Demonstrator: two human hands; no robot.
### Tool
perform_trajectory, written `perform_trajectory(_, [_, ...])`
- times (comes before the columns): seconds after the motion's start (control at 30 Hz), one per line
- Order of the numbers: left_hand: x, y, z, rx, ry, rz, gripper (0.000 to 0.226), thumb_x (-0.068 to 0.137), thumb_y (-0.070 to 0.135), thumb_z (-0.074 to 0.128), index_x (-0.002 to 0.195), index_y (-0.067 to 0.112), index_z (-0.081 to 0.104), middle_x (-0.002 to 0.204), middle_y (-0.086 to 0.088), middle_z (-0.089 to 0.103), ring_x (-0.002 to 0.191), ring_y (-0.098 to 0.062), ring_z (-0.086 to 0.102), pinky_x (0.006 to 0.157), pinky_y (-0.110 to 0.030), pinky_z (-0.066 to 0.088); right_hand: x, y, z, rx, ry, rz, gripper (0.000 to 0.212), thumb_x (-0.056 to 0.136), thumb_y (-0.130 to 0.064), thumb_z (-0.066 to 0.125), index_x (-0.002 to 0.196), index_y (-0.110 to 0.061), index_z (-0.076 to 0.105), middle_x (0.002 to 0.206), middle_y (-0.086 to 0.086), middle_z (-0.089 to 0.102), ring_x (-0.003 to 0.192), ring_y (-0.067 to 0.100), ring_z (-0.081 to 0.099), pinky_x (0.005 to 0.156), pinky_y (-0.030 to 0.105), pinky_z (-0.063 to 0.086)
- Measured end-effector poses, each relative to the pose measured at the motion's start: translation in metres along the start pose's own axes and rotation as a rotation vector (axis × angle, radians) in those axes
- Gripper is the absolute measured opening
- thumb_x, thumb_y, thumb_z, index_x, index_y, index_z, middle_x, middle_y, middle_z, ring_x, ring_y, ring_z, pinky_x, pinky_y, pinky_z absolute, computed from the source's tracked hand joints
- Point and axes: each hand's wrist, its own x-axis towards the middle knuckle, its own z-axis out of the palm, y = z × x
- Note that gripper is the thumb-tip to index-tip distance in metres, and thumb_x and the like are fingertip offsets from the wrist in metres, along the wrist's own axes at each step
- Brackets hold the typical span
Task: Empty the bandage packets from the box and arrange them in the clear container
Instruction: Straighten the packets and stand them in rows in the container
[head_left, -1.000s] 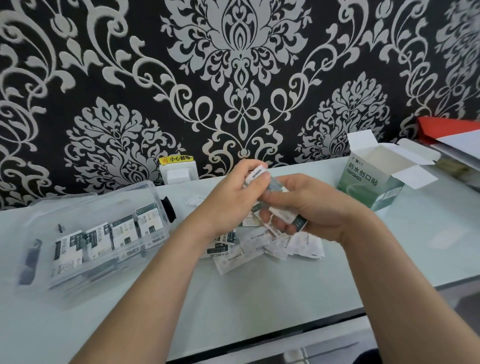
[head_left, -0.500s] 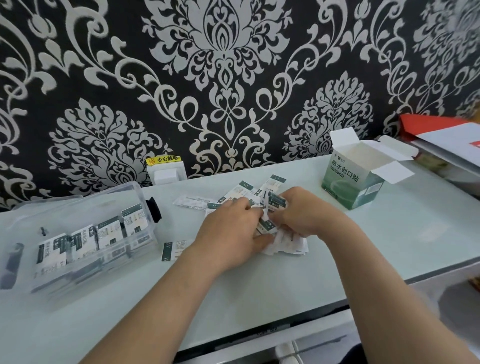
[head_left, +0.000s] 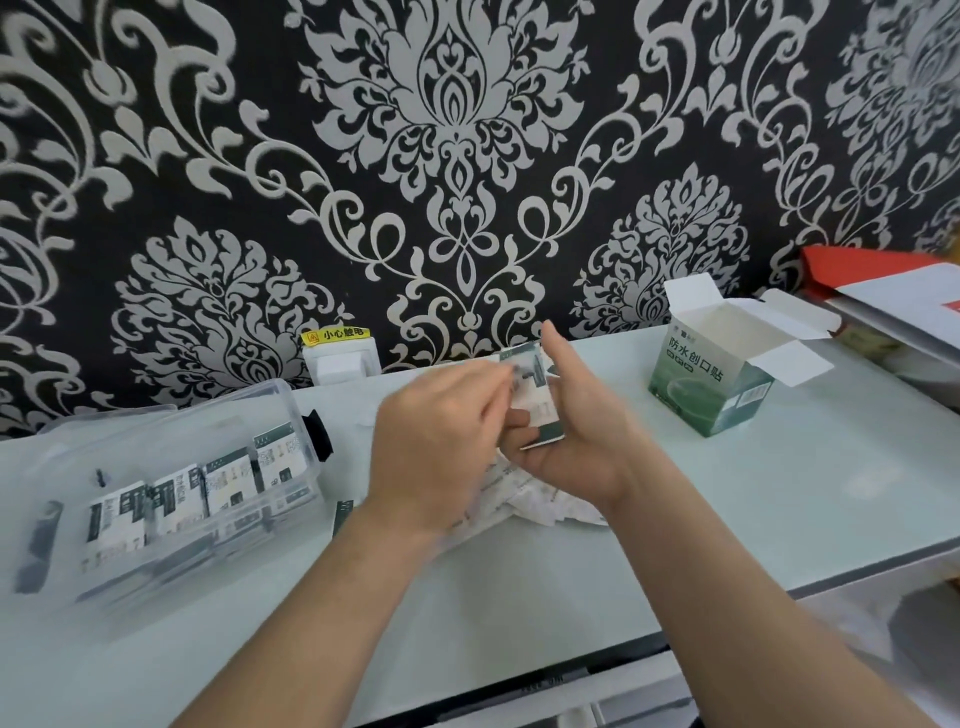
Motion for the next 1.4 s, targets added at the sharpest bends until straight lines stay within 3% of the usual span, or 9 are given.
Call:
perform_trajectory(0.13, [-0.002,0.008,0.008,-0.117,-0.206,-0.022,0.014,0.087,0.015,0.058,0.087,0.013,0.072,0.083,0.003,0.071,0.083,-0.02,0.063,0.071,-0.038,0.052,0.004,-0.002,0.007,-0.074,0.279,-0.185,0.032,0.1,-0.032,0.046,0.087,-0.011,0.066,0.073,0.005,0.062,0.064,0.016,0.058,0.062,0.029,0.048])
perform_trajectory(0.27, [0.001,0.009,0.001,-0.115,-0.47,-0.332,0.024,0.085,0.038,0.062,0.106,0.027,0.068,0.1,0.01,0.063,0.101,-0.015,0.054,0.082,-0.032,0.047,-0.004,-0.015,-0.003,-0.049,0.432,-0.347,0.025,0.103,-0.024,0.041,0.097,-0.009,0.061,0.071,0.005,0.061,0.068,0.018,0.062,0.071,0.034,0.049])
perform_trajectory(0.43, [-0.013,0.016,0.015,0.149,-0.898,-0.393,0.064,0.078,0.067,0.058,0.123,0.021,0.052,0.12,-0.002,0.049,0.119,-0.022,0.04,0.092,-0.037,0.043,-0.012,-0.017,-0.004,-0.06,0.431,-0.376,0.013,0.098,-0.009,0.046,0.097,-0.005,0.059,0.062,0.004,0.046,0.049,0.013,0.045,0.049,0.025,0.041])
perform_trajectory(0.63, [-0.008,0.033,0.018,0.156,-0.767,-0.27,0.016,0.087,0.032,0.054,0.08,0.018,0.05,0.096,-0.008,0.058,0.094,-0.028,0.055,0.071,-0.032,0.038,-0.009,-0.016,-0.005,-0.156,0.467,-0.344,0.013,0.094,-0.006,0.048,0.104,-0.005,0.057,0.06,0.002,0.042,0.046,0.011,0.033,0.039,0.021,0.03])
perform_trajectory(0.87, [0.008,0.005,-0.003,-0.129,-0.398,-0.548,0.032,0.09,0.021,0.054,0.059,0.018,0.061,0.054,0.0,0.057,0.053,-0.021,0.053,0.05,-0.024,0.04,-0.008,-0.02,-0.013,-0.162,0.464,-0.326,0.014,0.096,-0.02,0.05,0.097,-0.009,0.059,0.059,0.0,0.041,0.047,0.011,0.031,0.042,0.021,0.028])
perform_trajectory(1.07, [0.021,0.01,-0.016,-0.979,-0.077,-1.159,0.014,0.089,0.007,0.065,0.085,0.016,0.075,0.084,-0.006,0.076,0.076,-0.022,0.073,0.069,-0.033,0.06,-0.006,-0.006,0.001,-0.312,0.23,-0.302,0.034,0.09,-0.033,0.066,0.108,-0.005,0.063,0.063,-0.003,0.045,0.05,0.007,0.034,0.045,0.02,0.031])
perform_trajectory(1.17, [0.018,0.014,-0.015,-1.128,-0.099,-1.21,0.012,0.088,0.003,0.064,0.094,0.007,0.074,0.087,-0.011,0.076,0.073,-0.02,0.072,0.059,-0.026,0.057,-0.003,0.003,0.015,-0.311,0.121,-0.347,0.025,0.093,-0.017,0.062,0.111,0.0,0.065,0.076,0.005,0.068,0.056,0.014,0.059,0.057,0.028,0.049])
perform_trajectory(1.27, [0.017,0.009,-0.017,-1.247,-0.118,-1.206,0.022,0.087,-0.005,0.062,0.105,0.005,0.071,0.09,-0.011,0.076,0.074,-0.018,0.072,0.058,-0.024,0.056,-0.001,0.004,0.017,-0.279,0.096,-0.365,0.026,0.093,-0.013,0.061,0.116,-0.001,0.063,0.104,0.019,0.072,0.09,0.03,0.071,0.078,0.041,0.057])
perform_trajectory(1.4, [0.016,0.007,-0.018,-1.07,-0.187,-0.997,0.039,0.085,-0.01,0.062,0.11,0.019,0.068,0.095,-0.002,0.076,0.089,-0.015,0.073,0.07,-0.023,0.056,0.004,0.015,0.026,-0.359,0.066,-0.319,0.019,0.096,-0.021,0.058,0.108,-0.008,0.065,0.096,0.016,0.071,0.079,0.026,0.068,0.069,0.036,0.055])
